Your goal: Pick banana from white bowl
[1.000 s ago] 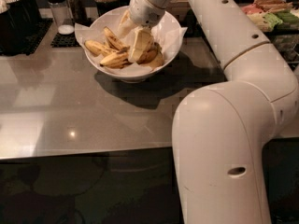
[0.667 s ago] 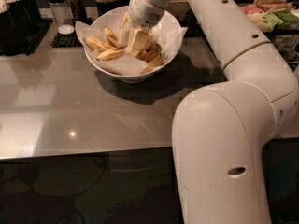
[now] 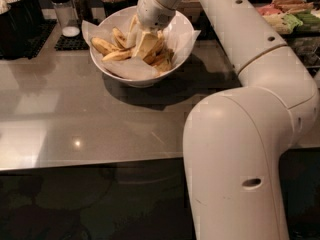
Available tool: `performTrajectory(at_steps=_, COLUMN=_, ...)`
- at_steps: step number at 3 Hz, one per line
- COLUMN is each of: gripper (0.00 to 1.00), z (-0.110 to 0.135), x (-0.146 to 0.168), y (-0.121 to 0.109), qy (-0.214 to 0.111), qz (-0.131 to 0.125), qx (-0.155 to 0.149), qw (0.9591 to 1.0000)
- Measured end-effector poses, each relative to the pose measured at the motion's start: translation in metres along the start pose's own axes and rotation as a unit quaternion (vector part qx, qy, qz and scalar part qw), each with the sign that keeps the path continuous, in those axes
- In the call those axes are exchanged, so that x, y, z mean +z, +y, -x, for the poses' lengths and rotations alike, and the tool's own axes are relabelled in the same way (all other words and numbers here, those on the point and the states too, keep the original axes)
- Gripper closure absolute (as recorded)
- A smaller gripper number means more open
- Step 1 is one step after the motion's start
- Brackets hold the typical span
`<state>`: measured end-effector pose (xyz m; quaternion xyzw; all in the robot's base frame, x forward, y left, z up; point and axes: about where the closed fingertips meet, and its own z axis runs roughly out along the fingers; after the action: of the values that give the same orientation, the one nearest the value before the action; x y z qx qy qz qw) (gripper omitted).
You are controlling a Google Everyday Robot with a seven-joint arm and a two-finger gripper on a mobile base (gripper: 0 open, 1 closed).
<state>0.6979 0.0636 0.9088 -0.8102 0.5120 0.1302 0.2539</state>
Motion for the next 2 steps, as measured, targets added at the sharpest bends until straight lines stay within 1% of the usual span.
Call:
performTrajectory(at_steps=1, gripper=1.0, z=0.003, x=-0.004, y=-0.004, qy=-0.003, qz=-0.017, qx=0.005, qw=0.9998)
performTrajectory(at_steps=2, gripper=1.0, z=0.017, x=-0.037, y=0.0, qy=0.001, qz=-0.071, qx=0.001, qw=0.9975)
